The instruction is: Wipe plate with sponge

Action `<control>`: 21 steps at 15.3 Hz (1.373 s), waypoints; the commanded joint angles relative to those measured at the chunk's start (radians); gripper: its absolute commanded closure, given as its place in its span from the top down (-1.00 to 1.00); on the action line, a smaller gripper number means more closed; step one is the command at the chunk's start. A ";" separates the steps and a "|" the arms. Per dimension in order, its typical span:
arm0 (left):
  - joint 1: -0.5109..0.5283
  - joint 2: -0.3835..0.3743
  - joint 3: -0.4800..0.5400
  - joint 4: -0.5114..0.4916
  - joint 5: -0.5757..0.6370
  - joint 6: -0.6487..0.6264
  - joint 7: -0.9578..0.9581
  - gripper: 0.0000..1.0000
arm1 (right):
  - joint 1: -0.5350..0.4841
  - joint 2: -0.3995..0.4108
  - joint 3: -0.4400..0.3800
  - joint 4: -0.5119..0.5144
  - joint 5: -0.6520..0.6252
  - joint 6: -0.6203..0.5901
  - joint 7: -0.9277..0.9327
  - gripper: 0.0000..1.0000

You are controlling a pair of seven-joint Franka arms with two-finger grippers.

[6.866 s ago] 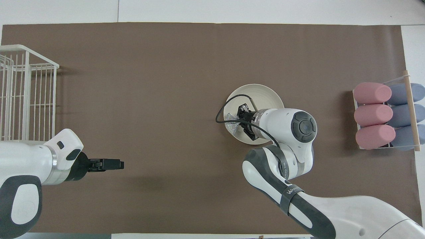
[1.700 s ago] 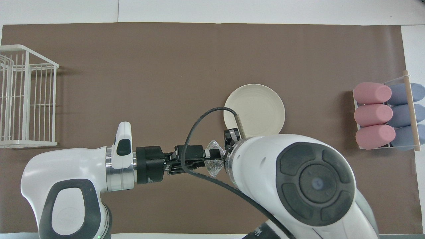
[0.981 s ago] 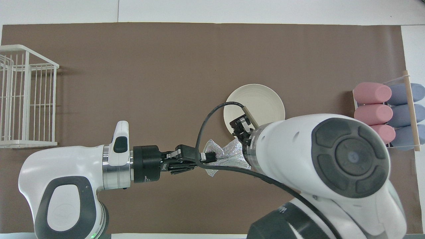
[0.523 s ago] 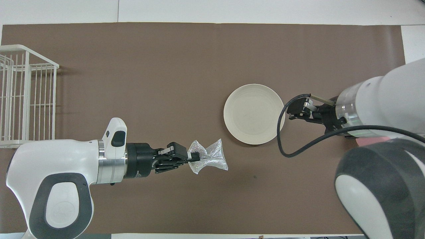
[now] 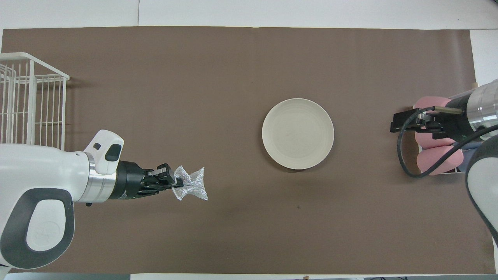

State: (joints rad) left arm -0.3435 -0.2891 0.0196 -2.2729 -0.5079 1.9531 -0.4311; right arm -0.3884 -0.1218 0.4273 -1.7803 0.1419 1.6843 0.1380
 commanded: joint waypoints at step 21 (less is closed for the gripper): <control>0.029 0.467 -0.014 0.636 1.278 -0.589 -0.044 -1.00 | 0.401 0.113 -0.490 0.148 -0.136 -0.133 -0.182 1.00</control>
State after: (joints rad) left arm -0.3127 0.1094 0.0002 -1.7120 0.6920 1.3919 -0.4680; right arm 0.0099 -0.0007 -0.0544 -1.6300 0.0183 1.5658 -0.0184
